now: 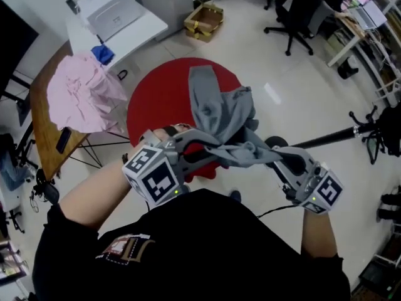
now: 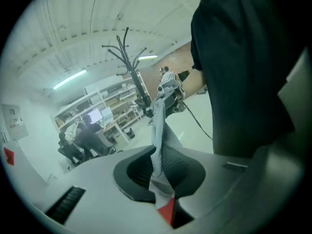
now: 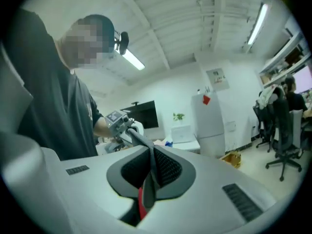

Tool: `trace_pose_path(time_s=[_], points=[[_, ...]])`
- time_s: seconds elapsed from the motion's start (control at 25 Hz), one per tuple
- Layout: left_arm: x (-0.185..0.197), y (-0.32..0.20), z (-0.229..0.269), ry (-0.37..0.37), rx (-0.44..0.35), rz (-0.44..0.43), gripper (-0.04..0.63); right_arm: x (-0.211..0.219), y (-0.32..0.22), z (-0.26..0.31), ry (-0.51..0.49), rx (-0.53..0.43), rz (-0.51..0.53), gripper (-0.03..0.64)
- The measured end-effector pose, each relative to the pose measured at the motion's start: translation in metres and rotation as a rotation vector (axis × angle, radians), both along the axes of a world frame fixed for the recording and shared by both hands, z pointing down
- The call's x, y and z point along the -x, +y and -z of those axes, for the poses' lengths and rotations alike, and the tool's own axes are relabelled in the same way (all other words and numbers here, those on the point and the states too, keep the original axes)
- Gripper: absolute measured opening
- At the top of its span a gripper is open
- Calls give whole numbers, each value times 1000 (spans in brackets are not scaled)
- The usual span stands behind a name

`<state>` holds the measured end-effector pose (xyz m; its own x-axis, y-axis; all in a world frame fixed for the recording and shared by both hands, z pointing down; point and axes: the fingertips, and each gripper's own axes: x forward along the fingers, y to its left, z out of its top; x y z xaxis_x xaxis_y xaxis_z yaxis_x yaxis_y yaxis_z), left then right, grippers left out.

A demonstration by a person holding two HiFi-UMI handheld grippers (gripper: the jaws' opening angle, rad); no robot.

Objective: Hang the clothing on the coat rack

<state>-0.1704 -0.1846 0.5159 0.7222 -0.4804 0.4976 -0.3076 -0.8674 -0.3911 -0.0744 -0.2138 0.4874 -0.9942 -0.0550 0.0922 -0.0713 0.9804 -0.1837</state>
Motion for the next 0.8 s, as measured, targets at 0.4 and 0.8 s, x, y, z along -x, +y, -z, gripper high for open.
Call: trace_pose_path(time_s=[0.4,0.8], points=[[-140,-38,149,173,-210,-130,11,-139,-24,188,-248,-250,-254,11],[-259,-54,263,374,-268,-227,11,-278,-24,299,-385,-385,-482,11]])
